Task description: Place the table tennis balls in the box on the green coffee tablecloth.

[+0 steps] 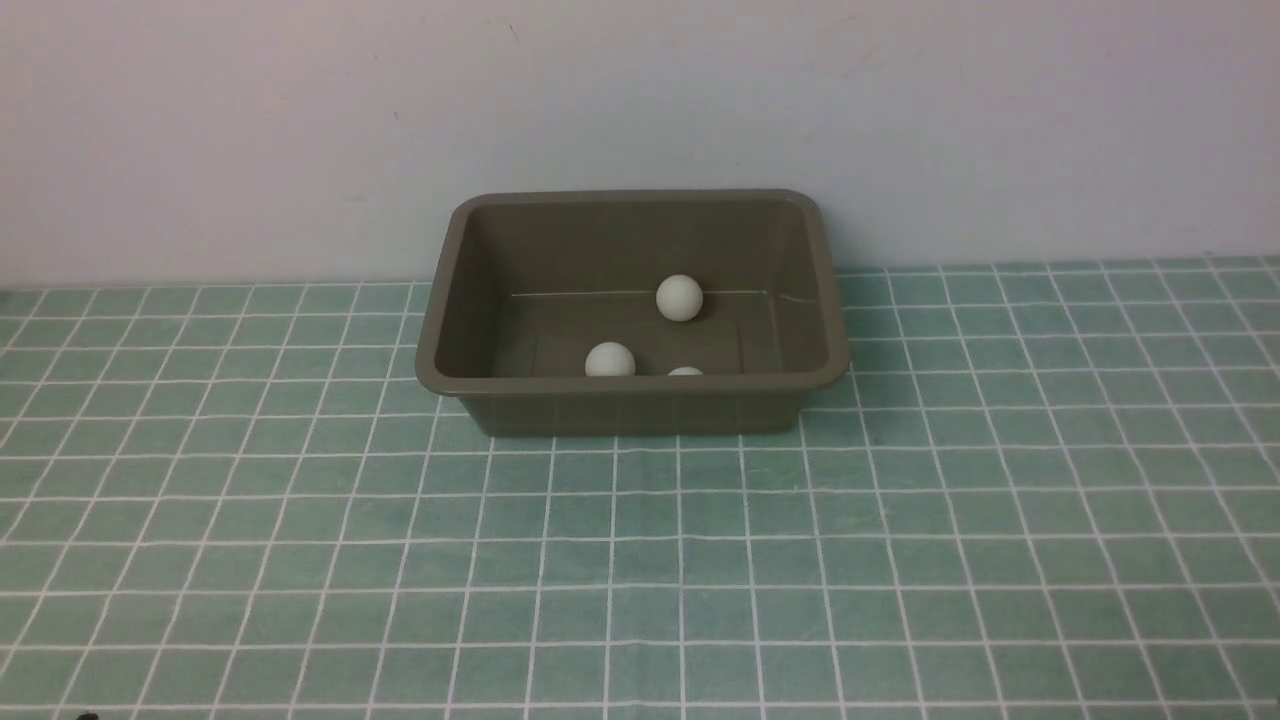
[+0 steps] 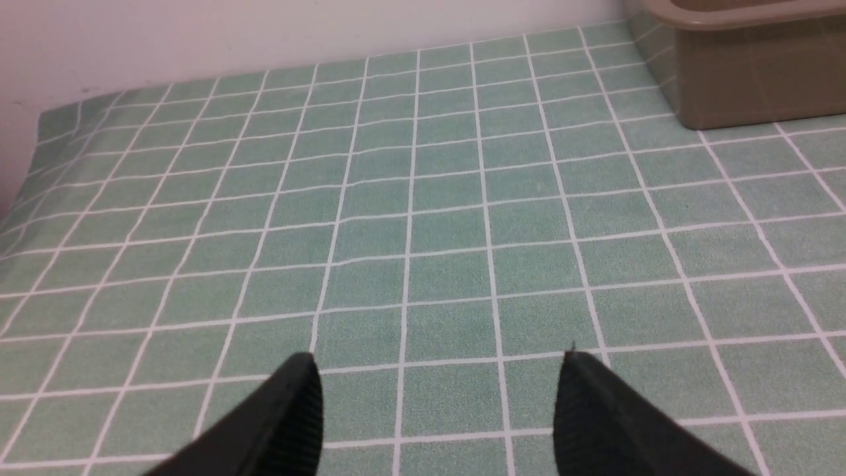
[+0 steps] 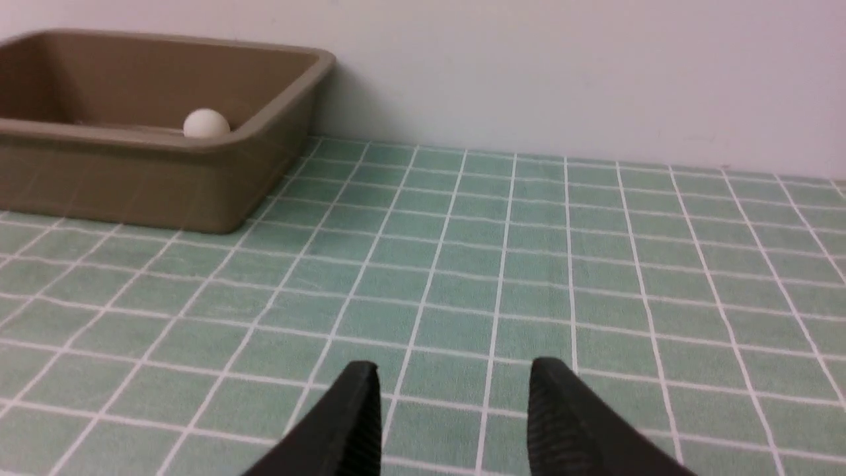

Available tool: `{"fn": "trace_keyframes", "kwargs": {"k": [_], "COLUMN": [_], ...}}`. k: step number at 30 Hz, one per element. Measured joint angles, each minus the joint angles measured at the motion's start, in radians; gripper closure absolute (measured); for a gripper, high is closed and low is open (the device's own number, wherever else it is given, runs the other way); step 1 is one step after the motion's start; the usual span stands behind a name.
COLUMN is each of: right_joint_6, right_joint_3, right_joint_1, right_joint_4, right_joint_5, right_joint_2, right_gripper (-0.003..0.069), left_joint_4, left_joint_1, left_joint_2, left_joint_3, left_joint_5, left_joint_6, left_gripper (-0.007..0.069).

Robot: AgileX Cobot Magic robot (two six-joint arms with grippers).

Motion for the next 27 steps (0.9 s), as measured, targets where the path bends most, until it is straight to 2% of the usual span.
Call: {"fn": "trace_keyframes", "kwargs": {"k": [27], "right_joint_6": [-0.002], "right_joint_3": [0.007], "right_joint_1": [-0.001], "right_joint_4": [0.0], "right_joint_5": [0.023], "right_joint_2": [-0.003], "right_gripper": [0.0366], "left_joint_4": [-0.003], "left_joint_1": [0.0], "left_joint_2": [0.0], "left_joint_3": [0.0], "left_joint_5": [0.0], "left_joint_6": [0.0], "left_gripper": [0.0199]}}
